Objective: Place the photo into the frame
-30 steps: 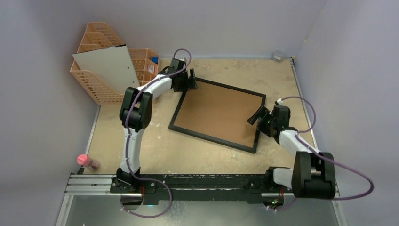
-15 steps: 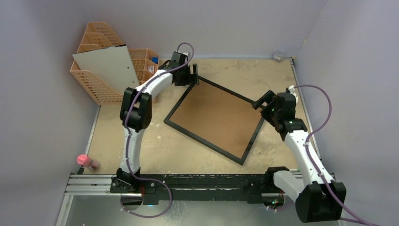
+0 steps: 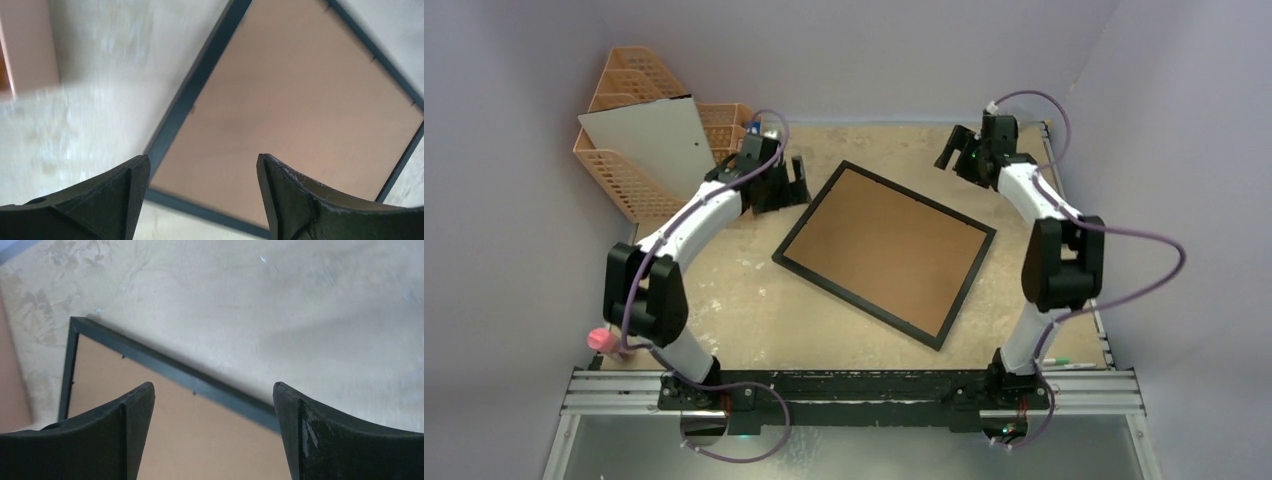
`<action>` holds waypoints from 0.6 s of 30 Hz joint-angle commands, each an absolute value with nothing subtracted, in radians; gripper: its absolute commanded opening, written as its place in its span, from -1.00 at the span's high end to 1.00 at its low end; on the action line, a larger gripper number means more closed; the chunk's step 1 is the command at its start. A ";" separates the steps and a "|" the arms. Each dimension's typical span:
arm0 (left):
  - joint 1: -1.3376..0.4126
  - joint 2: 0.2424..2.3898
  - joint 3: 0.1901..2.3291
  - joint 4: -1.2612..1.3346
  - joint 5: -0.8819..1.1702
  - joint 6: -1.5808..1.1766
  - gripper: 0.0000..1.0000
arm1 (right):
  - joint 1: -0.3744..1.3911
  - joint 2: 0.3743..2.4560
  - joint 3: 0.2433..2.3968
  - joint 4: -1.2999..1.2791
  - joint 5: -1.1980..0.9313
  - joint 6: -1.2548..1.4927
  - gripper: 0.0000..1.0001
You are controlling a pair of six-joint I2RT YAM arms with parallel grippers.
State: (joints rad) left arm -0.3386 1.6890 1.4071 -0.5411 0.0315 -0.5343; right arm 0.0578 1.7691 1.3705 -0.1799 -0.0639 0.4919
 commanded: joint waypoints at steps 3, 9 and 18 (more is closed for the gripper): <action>-0.331 1.502 1.088 -0.491 0.142 -0.658 -0.63 | 0.061 1.979 1.566 -0.277 -0.211 0.282 -0.78; -0.331 1.477 0.896 -0.331 0.283 -0.728 -0.63 | 0.064 2.054 1.565 -0.312 -0.262 0.238 -0.77; -0.331 1.649 0.935 -0.284 0.330 -0.725 -0.61 | 0.066 1.962 1.355 -0.262 -0.385 0.267 -0.58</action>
